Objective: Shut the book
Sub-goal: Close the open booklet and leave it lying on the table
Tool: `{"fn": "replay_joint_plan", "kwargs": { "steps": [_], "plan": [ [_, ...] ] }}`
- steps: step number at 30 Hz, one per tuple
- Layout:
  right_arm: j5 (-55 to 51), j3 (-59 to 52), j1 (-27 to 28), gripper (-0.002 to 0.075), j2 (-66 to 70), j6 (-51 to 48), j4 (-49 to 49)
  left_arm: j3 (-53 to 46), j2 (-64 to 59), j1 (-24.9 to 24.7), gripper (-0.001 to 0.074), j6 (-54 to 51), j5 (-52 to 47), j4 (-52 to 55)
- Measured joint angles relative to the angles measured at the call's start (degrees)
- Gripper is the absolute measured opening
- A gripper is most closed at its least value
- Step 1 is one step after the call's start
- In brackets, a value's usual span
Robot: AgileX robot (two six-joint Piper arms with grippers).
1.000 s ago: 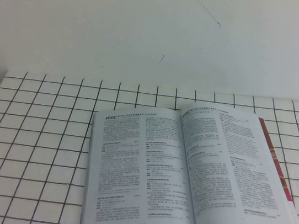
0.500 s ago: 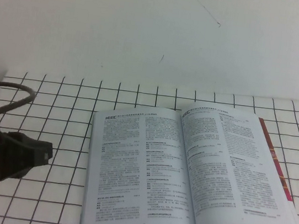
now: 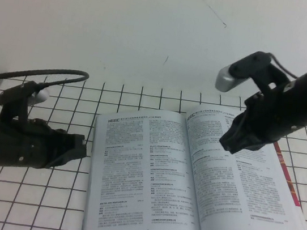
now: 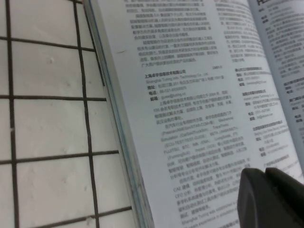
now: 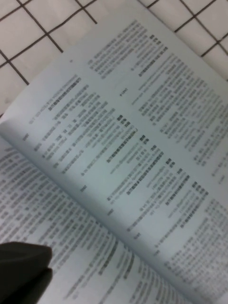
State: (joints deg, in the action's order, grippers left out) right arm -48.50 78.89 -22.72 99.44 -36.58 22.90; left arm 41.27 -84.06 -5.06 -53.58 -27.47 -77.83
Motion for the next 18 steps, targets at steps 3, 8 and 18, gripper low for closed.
{"fn": "replay_joint_plan", "kwargs": {
  "steps": [3,8,18],
  "plan": [
    [-1.4,3.2,-0.1,-0.0003,6.4,-0.4,0.3,1.9,-4.9,-0.5,-0.0003,-3.5,-0.2,-3.3],
    [-1.6,4.1,-0.1,-0.0003,12.2,-0.6,0.5,4.1,-11.9,-4.1,-0.0003,-7.1,2.2,-5.6],
    [-0.9,4.6,-0.1,-0.0003,16.2,0.8,-2.2,5.0,-18.8,-7.3,-0.0003,-11.1,9.9,-6.2]
  ]
}}
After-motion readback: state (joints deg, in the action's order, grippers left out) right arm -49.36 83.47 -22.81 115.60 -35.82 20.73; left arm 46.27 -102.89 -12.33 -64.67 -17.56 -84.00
